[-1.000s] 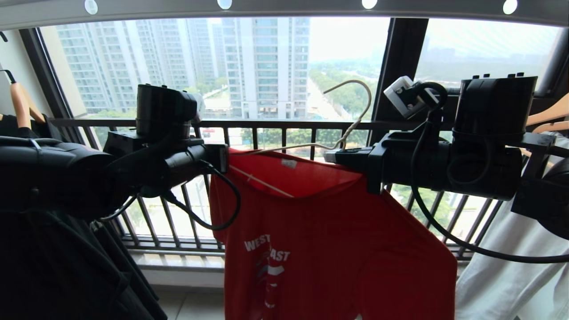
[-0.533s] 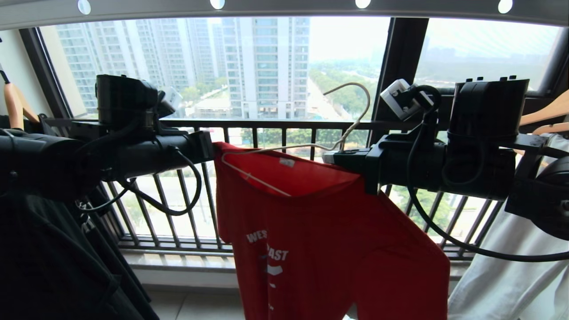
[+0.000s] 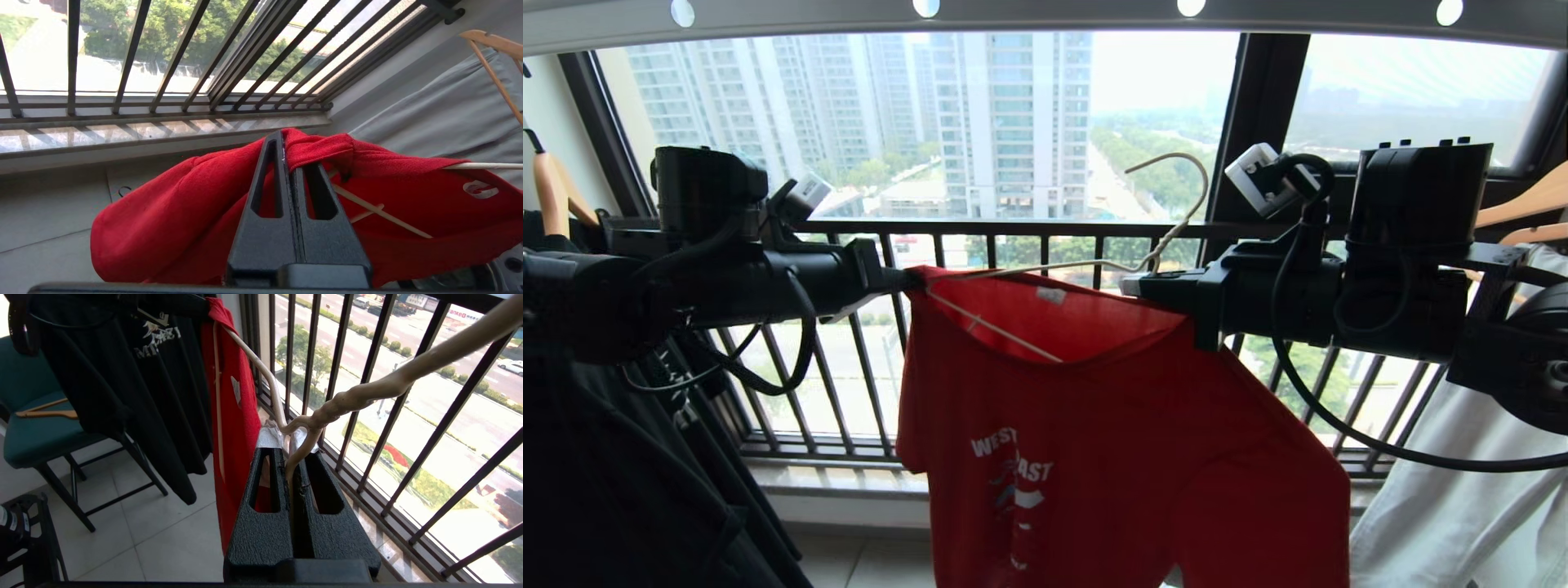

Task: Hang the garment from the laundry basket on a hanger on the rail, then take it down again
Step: Take the clothes off the clothes rack

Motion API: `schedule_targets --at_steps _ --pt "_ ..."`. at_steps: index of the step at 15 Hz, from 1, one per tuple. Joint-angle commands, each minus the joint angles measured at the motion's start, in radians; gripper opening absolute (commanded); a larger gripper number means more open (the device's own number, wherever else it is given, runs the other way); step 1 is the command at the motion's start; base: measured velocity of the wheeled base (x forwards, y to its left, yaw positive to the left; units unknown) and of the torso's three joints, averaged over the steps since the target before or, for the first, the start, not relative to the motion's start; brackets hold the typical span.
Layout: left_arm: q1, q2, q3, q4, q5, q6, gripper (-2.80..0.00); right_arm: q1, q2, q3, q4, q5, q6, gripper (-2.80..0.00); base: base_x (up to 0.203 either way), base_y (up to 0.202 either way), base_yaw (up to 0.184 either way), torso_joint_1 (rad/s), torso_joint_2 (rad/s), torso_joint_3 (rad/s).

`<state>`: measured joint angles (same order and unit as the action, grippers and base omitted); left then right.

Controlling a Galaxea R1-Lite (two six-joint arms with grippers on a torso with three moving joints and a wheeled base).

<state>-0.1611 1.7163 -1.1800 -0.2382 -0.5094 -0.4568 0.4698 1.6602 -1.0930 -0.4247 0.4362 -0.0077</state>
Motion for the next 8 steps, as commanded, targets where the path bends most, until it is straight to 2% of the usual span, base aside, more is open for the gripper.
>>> schedule_targets --at_steps 1,4,6,8 --pt "0.002 0.057 0.003 -0.009 -0.016 -0.008 -2.8 -0.005 0.007 -0.001 -0.003 0.003 0.0 -2.8 0.0 0.0 0.0 0.0 0.0 0.0" --pt "0.001 0.099 0.011 -0.05 -0.04 -0.053 -2.8 -0.007 0.015 -0.004 -0.003 0.003 0.0 -2.8 0.0 0.0 0.0 0.0 0.0 0.0" --pt "0.0 0.123 0.032 -0.133 -0.041 -0.092 -2.8 -0.007 0.015 -0.005 -0.003 0.004 0.0 -2.8 0.0 0.0 0.0 0.0 0.0 0.0" --pt "0.001 0.115 0.028 -0.183 -0.041 -0.201 -2.8 -0.007 0.015 -0.002 -0.002 0.004 -0.002 -2.8 0.0 0.0 0.0 0.0 0.0 0.0"
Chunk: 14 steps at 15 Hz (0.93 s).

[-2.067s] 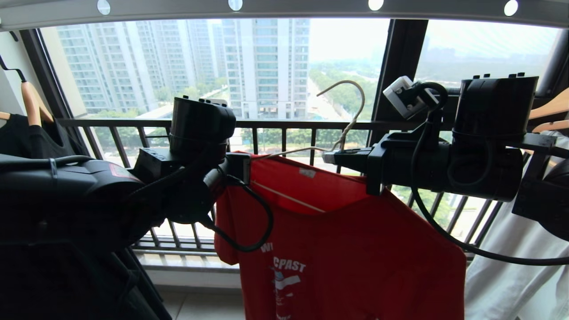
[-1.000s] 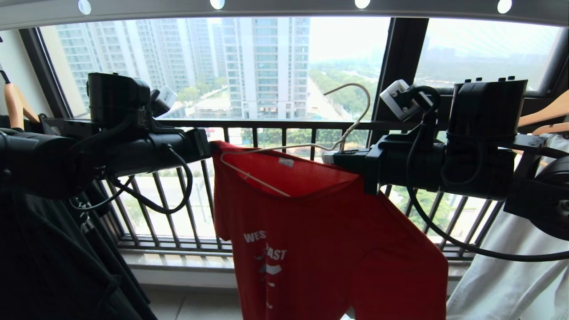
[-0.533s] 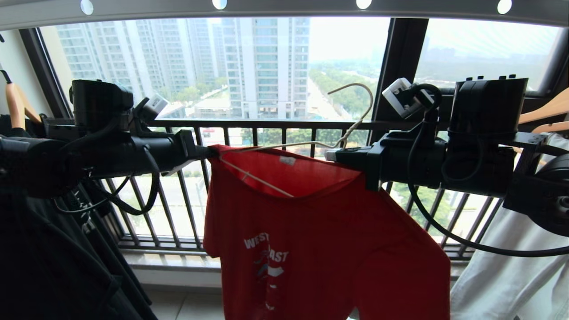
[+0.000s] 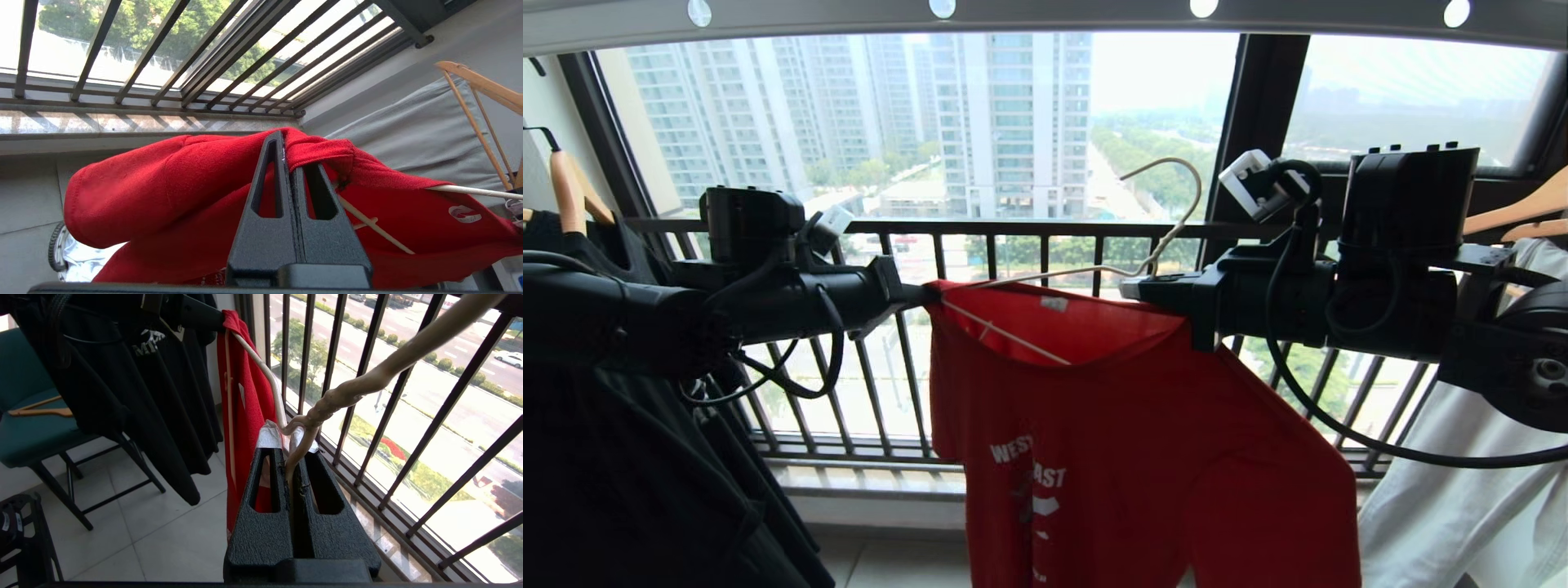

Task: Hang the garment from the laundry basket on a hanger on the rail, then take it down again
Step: Take the clothes off the clothes rack

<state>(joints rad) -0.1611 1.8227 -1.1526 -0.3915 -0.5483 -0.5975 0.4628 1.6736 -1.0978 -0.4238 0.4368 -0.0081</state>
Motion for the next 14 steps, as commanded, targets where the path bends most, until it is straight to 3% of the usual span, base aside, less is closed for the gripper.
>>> schedule_targets --at_steps 1,3,4,14 --pt "0.001 0.002 0.001 -0.08 -0.002 -0.109 -2.8 0.0 0.003 0.003 -0.003 0.004 -0.003 -2.8 0.0 0.0 0.0 0.0 0.0 0.0" --pt "0.009 -0.02 -0.01 -0.136 -0.001 -0.238 -2.8 0.002 0.003 0.006 -0.003 0.005 -0.004 -2.8 0.0 0.0 0.0 0.0 0.0 0.0" --pt "0.01 -0.027 -0.016 -0.144 0.0 -0.257 -2.8 0.002 0.003 0.006 -0.003 0.005 -0.004 -2.8 0.0 0.0 0.0 0.0 0.0 0.0" --pt "-0.002 0.107 -0.035 -0.141 0.01 -0.203 -2.8 0.0 0.001 0.003 -0.004 0.003 -0.001 -2.8 0.0 0.0 0.0 0.0 0.0 0.0"
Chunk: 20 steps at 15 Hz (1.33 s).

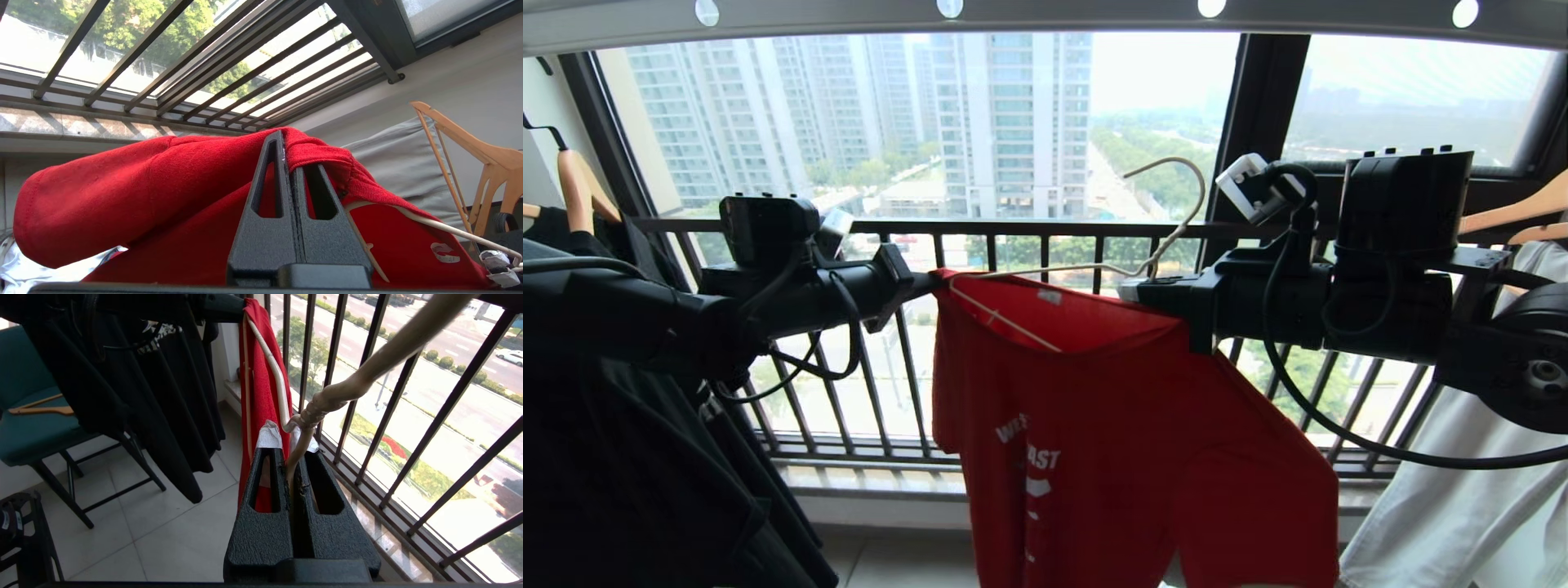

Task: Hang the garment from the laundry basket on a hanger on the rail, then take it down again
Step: Take the clothes off the clothes rack

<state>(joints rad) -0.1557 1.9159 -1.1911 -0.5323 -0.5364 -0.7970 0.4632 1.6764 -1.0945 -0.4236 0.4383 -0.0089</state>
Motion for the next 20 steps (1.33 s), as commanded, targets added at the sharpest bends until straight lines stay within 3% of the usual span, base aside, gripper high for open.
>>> schedule_targets --at_steps 1,5,11,15,18,20 --pt "-0.02 0.01 0.009 0.006 -0.002 -0.002 -2.8 0.0 -0.001 -0.004 -0.004 0.002 0.001 -2.8 0.0 0.0 0.0 0.0 0.0 0.0" --pt "-0.101 0.006 0.054 0.011 0.029 0.085 -2.8 0.0 0.002 -0.002 -0.032 0.002 0.02 -2.8 0.0 0.0 0.0 0.0 0.0 0.0" --pt "-0.13 -0.045 0.083 0.012 0.039 0.095 -2.8 -0.005 0.044 -0.002 -0.112 -0.03 0.05 -2.8 0.0 0.0 0.0 0.0 0.0 0.0" --pt "-0.15 -0.097 0.101 0.023 0.04 0.105 -2.8 -0.006 0.104 0.002 -0.259 -0.059 0.126 -2.8 0.0 0.0 0.0 0.0 0.0 0.0" --pt "-0.195 -0.123 0.104 0.128 0.051 0.18 -2.8 -0.005 0.16 0.001 -0.334 -0.086 0.144 -2.8 0.0 0.0 0.0 0.0 0.0 0.0" --pt "-0.23 -0.12 0.108 0.131 0.091 0.183 -2.8 -0.005 0.195 0.001 -0.395 -0.095 0.186 -2.8 0.0 0.0 0.0 0.0 0.0 0.0"
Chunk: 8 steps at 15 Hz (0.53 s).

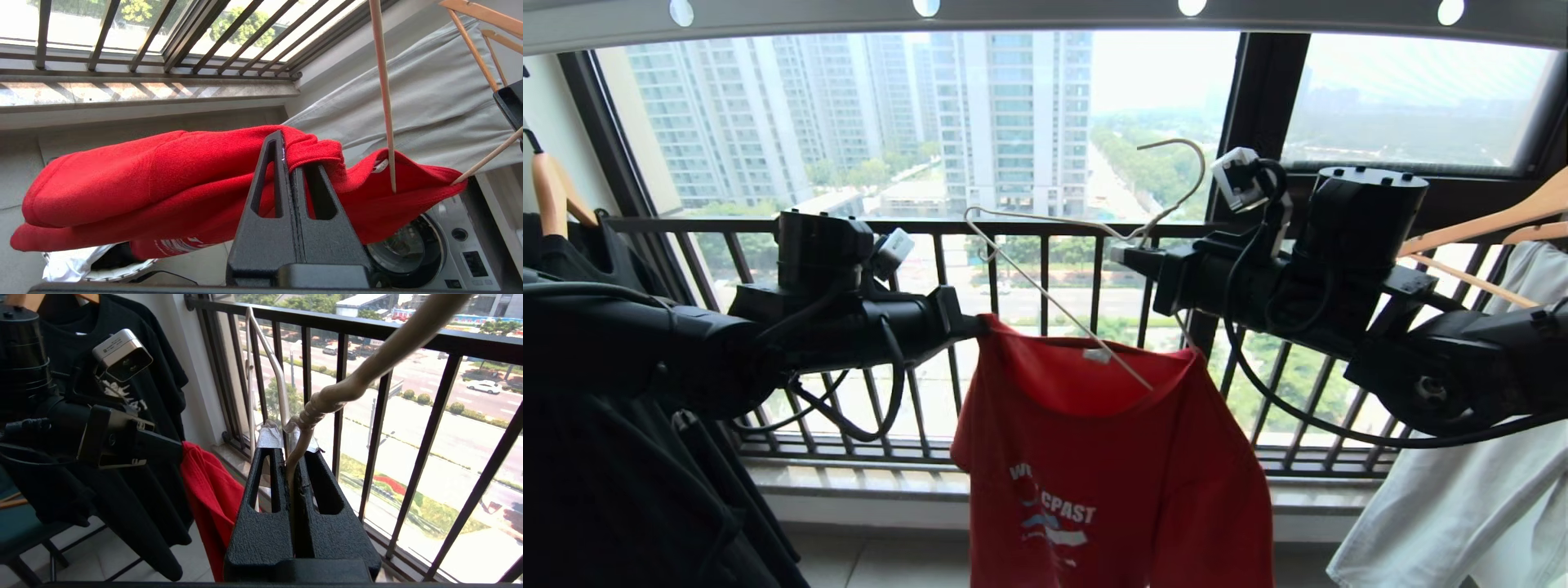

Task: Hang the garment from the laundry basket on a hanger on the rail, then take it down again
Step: Take the clothes off the clothes rack

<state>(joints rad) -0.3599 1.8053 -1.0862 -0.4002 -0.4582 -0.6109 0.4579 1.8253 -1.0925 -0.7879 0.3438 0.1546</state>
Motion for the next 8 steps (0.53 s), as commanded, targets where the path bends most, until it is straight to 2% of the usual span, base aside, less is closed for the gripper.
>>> schedule_targets --at_steps 1,4,6,8 --pt "-0.034 -0.01 0.008 0.0 0.019 -0.003 -2.8 0.001 0.063 -0.001 -0.061 -0.002 0.039 -2.8 0.0 0.0 0.0 0.0 0.0 0.0" --pt "-0.079 -0.019 0.031 0.002 0.021 -0.003 -2.8 0.001 0.078 -0.007 -0.088 -0.034 0.046 -2.8 0.0 0.0 0.0 0.0 0.0 0.0" --pt "-0.145 -0.011 0.057 0.001 0.025 -0.001 -2.8 0.001 0.08 -0.013 -0.088 -0.037 0.052 -2.8 0.0 0.0 0.0 0.0 0.0 0.0" --pt "-0.187 0.025 0.067 -0.003 0.089 0.016 -2.8 0.001 0.076 -0.014 -0.088 -0.04 0.055 -2.8 0.0 0.0 0.0 0.0 0.0 0.0"
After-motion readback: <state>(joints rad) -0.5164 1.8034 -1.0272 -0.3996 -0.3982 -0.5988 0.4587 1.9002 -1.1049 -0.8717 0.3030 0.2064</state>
